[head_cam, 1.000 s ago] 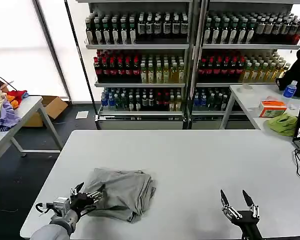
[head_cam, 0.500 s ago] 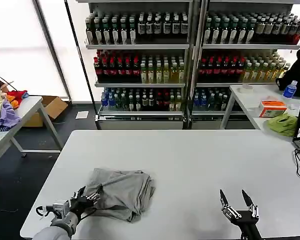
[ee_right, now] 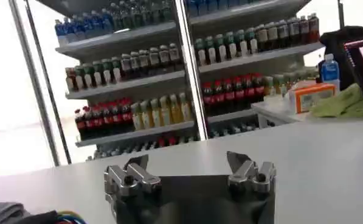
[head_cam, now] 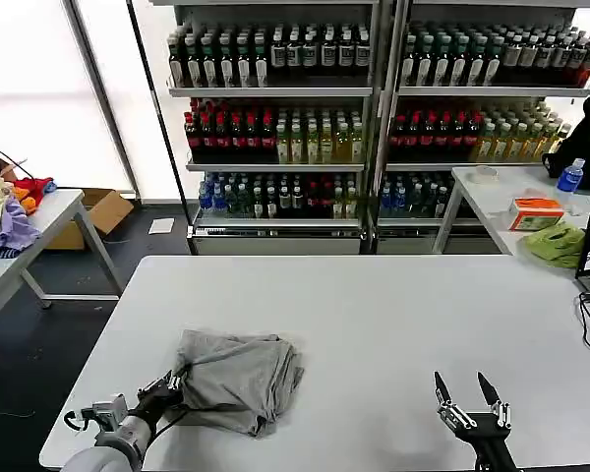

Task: Fold and organize the clothes.

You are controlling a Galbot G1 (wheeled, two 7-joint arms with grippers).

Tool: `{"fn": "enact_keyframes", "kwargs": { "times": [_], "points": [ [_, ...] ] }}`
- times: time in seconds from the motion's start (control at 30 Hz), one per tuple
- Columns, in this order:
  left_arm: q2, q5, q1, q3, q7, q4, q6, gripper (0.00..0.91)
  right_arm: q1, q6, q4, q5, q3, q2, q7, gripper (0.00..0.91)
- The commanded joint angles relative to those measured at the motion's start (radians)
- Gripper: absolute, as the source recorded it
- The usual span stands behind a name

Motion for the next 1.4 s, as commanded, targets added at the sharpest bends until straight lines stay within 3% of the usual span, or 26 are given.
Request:
{"fn": "enact_keyframes", "kwargs": {
  "times": [0.03,0.27,0.53,0.87,1.03,1.27,1.4],
  "points": [
    [0.007,-0.422,0.001,-0.131,-0.105,-0.035,0.054,0.0,-0.003,-0.007,0.004,0.001,-0.002,-0.002,0.01,0.907],
    [0.061,-0.467,0.006,-0.327,-0.105,-0.056,0.067,0.0,0.0,-0.032,0.015,0.018,0.004,-0.008,0.018,0.907],
    [0.218,-0.546,0.027,-0.539,-0.114,-0.123,0.068,0.0,0.014,-0.038,0.024,0.022,0.005,-0.016,0.022,0.907],
    [0.329,-0.461,0.039,-0.597,-0.094,-0.197,0.068,0.0,0.015,-0.024,0.0,0.017,0.009,-0.017,0.027,0.907],
    [0.241,-0.301,0.067,-0.422,-0.097,-0.261,0.067,0.0,0.02,-0.018,-0.01,0.012,-0.002,-0.013,0.026,0.907],
    [0.174,-0.094,-0.079,0.167,-0.162,-0.216,0.037,0.0,0.038,-0.022,-0.021,0.007,-0.016,-0.011,0.029,0.907],
    [0.12,-0.193,-0.233,0.442,-0.247,-0.123,0.058,0.0,0.029,-0.024,-0.025,-0.001,-0.019,-0.01,0.031,0.907]
  ]
}}
